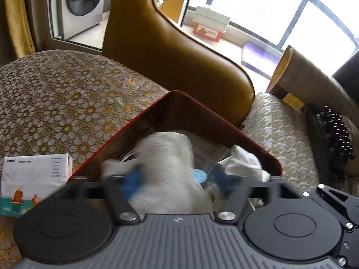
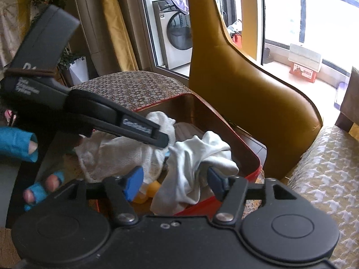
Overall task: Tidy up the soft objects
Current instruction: 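Lower both cloths into the tin box and open both grippers, then withdraw both grippers from the tin box back over the table, then move the left gripper to the clear plastic bag while the right approaches the white sachet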
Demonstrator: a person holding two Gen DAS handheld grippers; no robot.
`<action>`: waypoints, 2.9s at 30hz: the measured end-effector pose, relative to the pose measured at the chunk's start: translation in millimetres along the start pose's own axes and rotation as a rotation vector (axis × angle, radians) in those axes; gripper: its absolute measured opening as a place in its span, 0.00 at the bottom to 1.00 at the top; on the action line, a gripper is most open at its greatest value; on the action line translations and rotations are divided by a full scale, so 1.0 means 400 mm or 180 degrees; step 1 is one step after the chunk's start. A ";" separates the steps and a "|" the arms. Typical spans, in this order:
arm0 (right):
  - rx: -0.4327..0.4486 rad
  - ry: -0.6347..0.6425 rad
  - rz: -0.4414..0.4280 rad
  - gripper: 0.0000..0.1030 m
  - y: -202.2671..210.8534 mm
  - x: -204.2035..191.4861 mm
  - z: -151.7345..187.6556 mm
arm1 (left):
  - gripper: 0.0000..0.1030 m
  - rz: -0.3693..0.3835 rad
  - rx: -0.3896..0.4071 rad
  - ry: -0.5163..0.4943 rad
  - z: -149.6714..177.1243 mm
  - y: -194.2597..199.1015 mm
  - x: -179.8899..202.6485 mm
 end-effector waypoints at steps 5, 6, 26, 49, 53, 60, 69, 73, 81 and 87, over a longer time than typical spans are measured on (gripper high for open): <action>0.0008 0.0017 -0.0037 0.69 0.015 -0.011 0.007 | 0.76 -0.0005 0.0043 -0.0016 0.003 0.024 0.007; 0.0017 0.0024 -0.0062 0.72 0.021 -0.013 0.009 | 0.76 -0.0006 0.0044 -0.0022 0.004 0.031 0.006; 0.0323 0.0100 -0.0216 0.98 0.218 -0.088 0.031 | 0.76 0.0091 0.0385 -0.0197 0.141 0.335 0.007; 0.0310 0.0525 -0.0478 1.00 0.286 -0.388 0.072 | 0.85 -0.0285 0.0821 0.0150 0.357 0.653 -0.294; 0.0237 0.0603 -0.0498 1.00 0.251 -0.449 0.093 | 0.85 -0.0271 0.0793 0.0296 0.390 0.676 -0.373; 0.0068 0.0741 -0.0544 1.00 0.179 -0.538 0.113 | 0.85 -0.0391 0.0777 0.0518 0.433 0.697 -0.512; -0.0173 0.0853 -0.0525 0.99 0.069 -0.605 0.116 | 0.85 -0.0242 0.0640 0.0940 0.427 0.680 -0.676; -0.0296 0.0914 -0.0493 0.98 0.024 -0.617 0.115 | 0.85 -0.0269 0.0555 0.1039 0.420 0.655 -0.722; -0.0458 0.0936 -0.0519 0.97 -0.035 -0.628 0.109 | 0.85 -0.0305 0.0261 0.0563 0.351 0.587 -0.688; -0.0536 0.0944 -0.0529 0.97 -0.067 -0.637 0.104 | 0.85 -0.0312 -0.0007 0.0410 0.296 0.502 -0.682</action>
Point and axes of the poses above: each gripper's, at about its wrist camera, not at the fingertips, and y roughly against the way its jaws point, x to its right, z to its underside, the point moved 7 cm from there along -y, roughly the way its jaws point, and after that the axes turned 13 degrees about -x, right-handed, at the moved point
